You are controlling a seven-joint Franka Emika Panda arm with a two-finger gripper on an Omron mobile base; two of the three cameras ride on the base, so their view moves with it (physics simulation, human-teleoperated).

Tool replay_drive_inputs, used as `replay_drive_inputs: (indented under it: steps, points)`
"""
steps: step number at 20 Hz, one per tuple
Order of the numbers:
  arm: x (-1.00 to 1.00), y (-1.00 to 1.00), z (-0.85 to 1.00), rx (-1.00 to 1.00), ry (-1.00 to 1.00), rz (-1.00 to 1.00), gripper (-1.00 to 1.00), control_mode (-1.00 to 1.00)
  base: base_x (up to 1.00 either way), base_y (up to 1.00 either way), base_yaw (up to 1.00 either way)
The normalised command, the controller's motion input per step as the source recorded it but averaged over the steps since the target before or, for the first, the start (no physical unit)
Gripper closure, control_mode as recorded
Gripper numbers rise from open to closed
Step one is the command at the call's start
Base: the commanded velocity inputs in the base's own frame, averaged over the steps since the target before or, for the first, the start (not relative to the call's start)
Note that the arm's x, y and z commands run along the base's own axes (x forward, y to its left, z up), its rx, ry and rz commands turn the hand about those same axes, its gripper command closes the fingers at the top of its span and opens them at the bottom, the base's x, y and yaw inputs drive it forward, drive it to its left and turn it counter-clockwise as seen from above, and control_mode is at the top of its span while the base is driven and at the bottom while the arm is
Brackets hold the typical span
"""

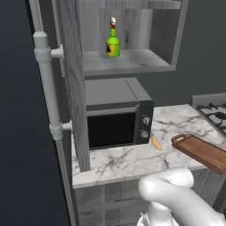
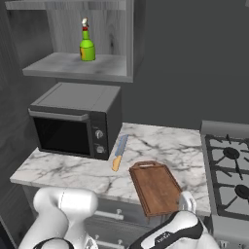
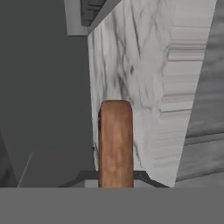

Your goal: Move the cutting board and knife to the sink. Then move spray from the cabinet to the counter.

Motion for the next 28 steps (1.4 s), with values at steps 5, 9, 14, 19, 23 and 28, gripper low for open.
replay_drive_inputs:
  steps: [5, 9, 14, 19, 23, 28]
  points:
    - [-0.18, -0.01, 0.38, 0.03, 0.04, 0.0, 1.0, -1.0, 0.0, 0.0, 0.0]
    - [-0.27, 0.0, 0.41, 0.02, 0.0, 0.0, 1.0, -1.0, 0.0, 0.0, 0.0]
    - [-0.15, 0.08, 0.37, 0.0, -0.08, 0.0, 1.0, -1.0, 0.0, 0.0, 0.0]
    - [-0.11, 0.11, 0.38, 0.0, -0.13, 0.01, 1.0, -1.0, 0.0, 0.0, 0.0]
    - [-0.08, 0.09, 0.35, 0.0, -0.07, 0.04, 1.0, -1.0, 0.0, 0.0, 0.0]
    - [-0.08, 0.01, 0.32, 0.0, -0.05, 0.07, 1.0, -1.0, 0.0, 0.0, 0.0]
